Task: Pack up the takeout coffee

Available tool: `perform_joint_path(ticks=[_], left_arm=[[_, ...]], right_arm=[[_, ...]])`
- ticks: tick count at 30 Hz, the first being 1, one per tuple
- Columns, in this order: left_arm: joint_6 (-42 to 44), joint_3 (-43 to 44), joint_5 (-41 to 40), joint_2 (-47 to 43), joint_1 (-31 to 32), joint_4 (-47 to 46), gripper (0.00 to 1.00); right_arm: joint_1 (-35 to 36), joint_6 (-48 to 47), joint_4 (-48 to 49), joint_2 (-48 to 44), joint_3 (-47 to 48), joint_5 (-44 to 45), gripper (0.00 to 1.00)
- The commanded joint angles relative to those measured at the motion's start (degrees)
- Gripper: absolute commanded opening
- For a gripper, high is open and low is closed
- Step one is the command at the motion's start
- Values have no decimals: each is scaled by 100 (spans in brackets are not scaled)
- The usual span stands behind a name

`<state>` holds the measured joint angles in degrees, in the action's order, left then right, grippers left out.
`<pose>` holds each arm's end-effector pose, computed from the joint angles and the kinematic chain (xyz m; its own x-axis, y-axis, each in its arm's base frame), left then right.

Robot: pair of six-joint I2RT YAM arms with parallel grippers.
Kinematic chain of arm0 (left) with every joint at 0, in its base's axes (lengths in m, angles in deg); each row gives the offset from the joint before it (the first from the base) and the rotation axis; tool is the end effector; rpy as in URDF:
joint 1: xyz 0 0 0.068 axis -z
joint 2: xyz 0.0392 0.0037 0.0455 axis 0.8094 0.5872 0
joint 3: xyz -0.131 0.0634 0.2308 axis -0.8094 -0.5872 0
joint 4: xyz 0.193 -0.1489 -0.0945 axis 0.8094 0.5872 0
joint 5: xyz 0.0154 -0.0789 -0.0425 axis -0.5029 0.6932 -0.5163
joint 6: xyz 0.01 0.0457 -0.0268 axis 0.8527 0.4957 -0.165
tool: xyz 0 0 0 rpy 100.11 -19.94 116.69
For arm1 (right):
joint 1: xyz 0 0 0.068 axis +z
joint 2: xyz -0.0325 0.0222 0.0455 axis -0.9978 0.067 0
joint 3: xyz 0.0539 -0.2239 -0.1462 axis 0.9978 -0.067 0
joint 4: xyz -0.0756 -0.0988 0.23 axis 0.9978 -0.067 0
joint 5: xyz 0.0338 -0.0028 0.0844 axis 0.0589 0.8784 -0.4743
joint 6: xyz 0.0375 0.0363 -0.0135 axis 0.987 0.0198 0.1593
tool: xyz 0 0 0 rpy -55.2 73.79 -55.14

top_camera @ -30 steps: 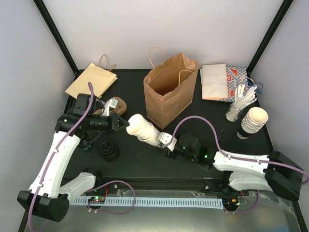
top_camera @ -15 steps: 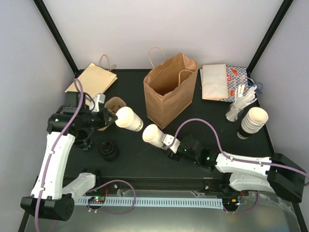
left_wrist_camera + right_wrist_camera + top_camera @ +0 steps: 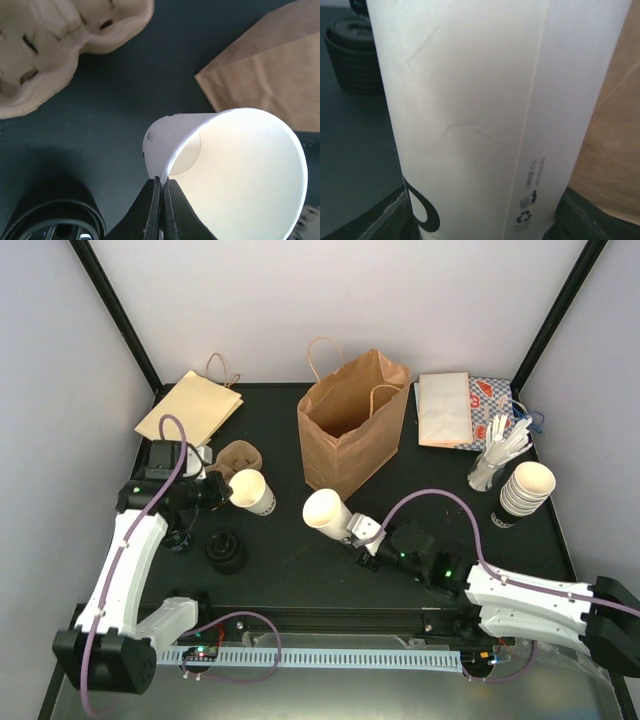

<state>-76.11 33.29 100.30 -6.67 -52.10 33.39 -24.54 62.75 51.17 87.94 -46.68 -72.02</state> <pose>0.1707 -0.0188 0.3208 -0.8258 -0.3556 -0.4377 -0.0940 0.8521 -0.5149 0.1010 0.1773 0.1996 -0.0037 -0.4390 -0.8985 -0.8329 0.4986 -0.2402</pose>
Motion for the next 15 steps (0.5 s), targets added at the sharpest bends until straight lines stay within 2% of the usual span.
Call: perform_joint_path(ticks=[1,9,15], left_arm=[[-353,-399,-269,545,68,-846,1],[-921,-1281,-641,1062,193,-2035,2],[-960,-1336,-715,1435,200,-2231,2]], right_arm=[[-10,118,28,-562,-117,82,62],[-10,133,-161,-1116,-182,57,62],[-10,160,-161,-1190,-182,-14,62]])
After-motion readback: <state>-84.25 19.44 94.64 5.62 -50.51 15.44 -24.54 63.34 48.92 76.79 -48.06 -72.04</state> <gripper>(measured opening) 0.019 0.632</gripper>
